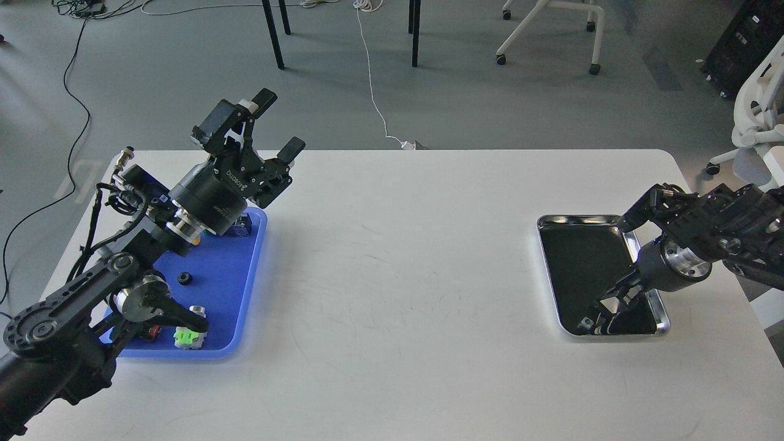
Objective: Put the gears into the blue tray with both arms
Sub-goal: 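Lower the right gripper into the metal tray and grasp another black gear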
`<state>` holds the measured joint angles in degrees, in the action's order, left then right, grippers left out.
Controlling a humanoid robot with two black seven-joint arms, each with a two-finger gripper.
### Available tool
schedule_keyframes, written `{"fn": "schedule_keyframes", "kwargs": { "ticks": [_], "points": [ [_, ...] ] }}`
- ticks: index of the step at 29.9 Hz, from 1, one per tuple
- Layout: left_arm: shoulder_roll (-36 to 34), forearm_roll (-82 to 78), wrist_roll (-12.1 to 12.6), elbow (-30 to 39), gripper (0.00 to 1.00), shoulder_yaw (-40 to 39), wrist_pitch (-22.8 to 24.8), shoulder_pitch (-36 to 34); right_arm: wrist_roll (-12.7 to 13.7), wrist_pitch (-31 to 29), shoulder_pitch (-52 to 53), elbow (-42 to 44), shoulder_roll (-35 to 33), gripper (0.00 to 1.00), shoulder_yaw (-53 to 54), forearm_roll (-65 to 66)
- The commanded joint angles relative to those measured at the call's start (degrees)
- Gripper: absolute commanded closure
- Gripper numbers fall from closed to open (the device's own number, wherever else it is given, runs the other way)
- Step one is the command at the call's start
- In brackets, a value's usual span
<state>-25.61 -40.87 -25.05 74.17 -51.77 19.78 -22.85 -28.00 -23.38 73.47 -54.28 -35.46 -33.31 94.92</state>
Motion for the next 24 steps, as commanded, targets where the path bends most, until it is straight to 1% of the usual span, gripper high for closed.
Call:
{"fn": "schedule_keyframes", "kwargs": {
  "ticks": [1,3,8,11,13,15,17,19,24],
  "points": [
    [0.0,0.0,0.0,-0.1,0.02,-0.1,0.0,0.0,0.0,0.1,-0.6,0.5,0.6,0.46,0.1,0.0],
    [0.0,0.0,0.0,0.0,0.02,-0.1,0.0,0.0,0.0,0.2,-0.8,1.3,1.0,0.49,0.1,0.0],
    [-0.1,0.0,0.1,0.0,0.02,-0.1,0.0,0.0,0.0,0.2,-1.4,2.1,1.8,0.49,0.1,0.0],
    [-0.1,0.0,0.1,0.0,0.02,-0.1,0.0,0.0,0.0,0.2,-1.5,2.2,1.8,0.61,0.1,-0.1],
    [-0.1,0.0,0.1,0.0,0.02,-0.1,0.0,0.0,0.0,0.2,-1.5,2.2,1.7,0.65,0.1,-0.1],
    [-0.1,0.0,0.1,0.0,0.02,-0.1,0.0,0.0,0.0,0.2,-1.5,2.1,1.7,0.72,0.1,-0.1],
    [-0.1,0.0,0.1,0.0,0.02,-0.1,0.0,0.0,0.0,0.2,-1.5,2.0,1.7,0.77,0.1,-0.1],
    [-0.1,0.0,0.1,0.0,0.02,-0.1,0.0,0.0,0.0,0.2,-1.4,2.0,1.7,0.8,0.1,-0.1],
    [-0.1,0.0,0.1,0.0,0.02,-0.1,0.0,0.0,0.0,0.2,-1.0,1.5,1.5,0.82,0.1,-0.4]
  ]
}}
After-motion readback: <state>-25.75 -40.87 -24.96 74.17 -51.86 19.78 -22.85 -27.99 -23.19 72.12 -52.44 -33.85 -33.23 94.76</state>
